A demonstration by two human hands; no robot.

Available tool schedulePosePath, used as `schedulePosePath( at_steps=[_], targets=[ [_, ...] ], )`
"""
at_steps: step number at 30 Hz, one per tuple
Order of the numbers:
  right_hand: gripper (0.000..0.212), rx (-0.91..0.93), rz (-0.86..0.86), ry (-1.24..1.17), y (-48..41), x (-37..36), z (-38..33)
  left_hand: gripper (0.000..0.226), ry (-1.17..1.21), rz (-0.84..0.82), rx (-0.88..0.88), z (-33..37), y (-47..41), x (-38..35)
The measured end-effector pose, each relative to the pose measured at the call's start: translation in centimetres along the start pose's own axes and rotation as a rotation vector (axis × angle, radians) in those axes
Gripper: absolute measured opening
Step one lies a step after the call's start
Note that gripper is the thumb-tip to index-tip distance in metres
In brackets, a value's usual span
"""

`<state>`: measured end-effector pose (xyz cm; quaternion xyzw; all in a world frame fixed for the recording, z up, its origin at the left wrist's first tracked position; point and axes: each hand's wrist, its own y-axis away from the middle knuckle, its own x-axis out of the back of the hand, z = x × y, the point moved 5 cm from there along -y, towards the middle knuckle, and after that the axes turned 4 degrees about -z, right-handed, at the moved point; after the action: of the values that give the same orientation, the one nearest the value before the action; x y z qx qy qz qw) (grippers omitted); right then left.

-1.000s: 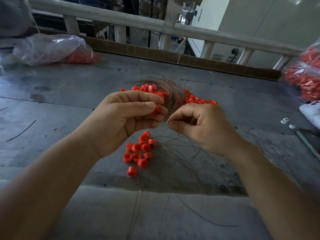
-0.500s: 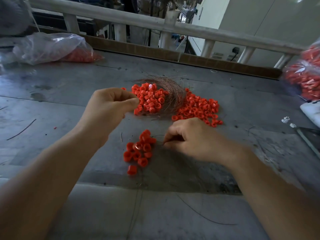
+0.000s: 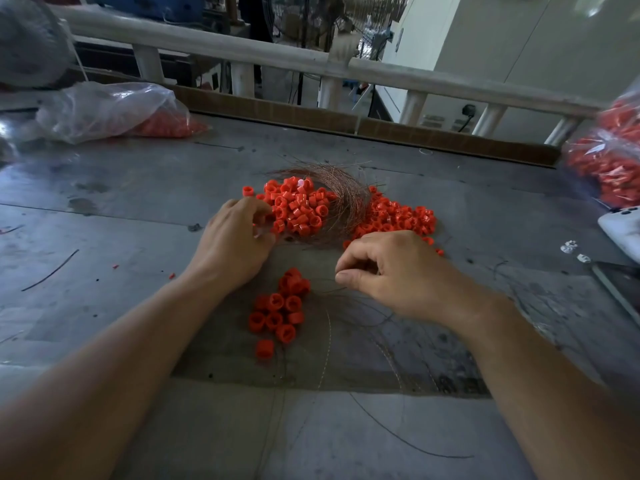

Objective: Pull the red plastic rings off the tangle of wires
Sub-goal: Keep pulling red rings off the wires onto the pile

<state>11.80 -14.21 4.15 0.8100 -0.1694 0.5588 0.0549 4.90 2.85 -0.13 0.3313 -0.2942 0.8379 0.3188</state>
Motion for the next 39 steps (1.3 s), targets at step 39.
schedulePosePath(
  at_steps=[39],
  targets=[
    [0.025, 0.027, 0.366, 0.092, -1.6, 0.4, 2.4, 0.019, 0.232, -0.079, -0.091, 3.4, 2.6, 1.7]
  ],
)
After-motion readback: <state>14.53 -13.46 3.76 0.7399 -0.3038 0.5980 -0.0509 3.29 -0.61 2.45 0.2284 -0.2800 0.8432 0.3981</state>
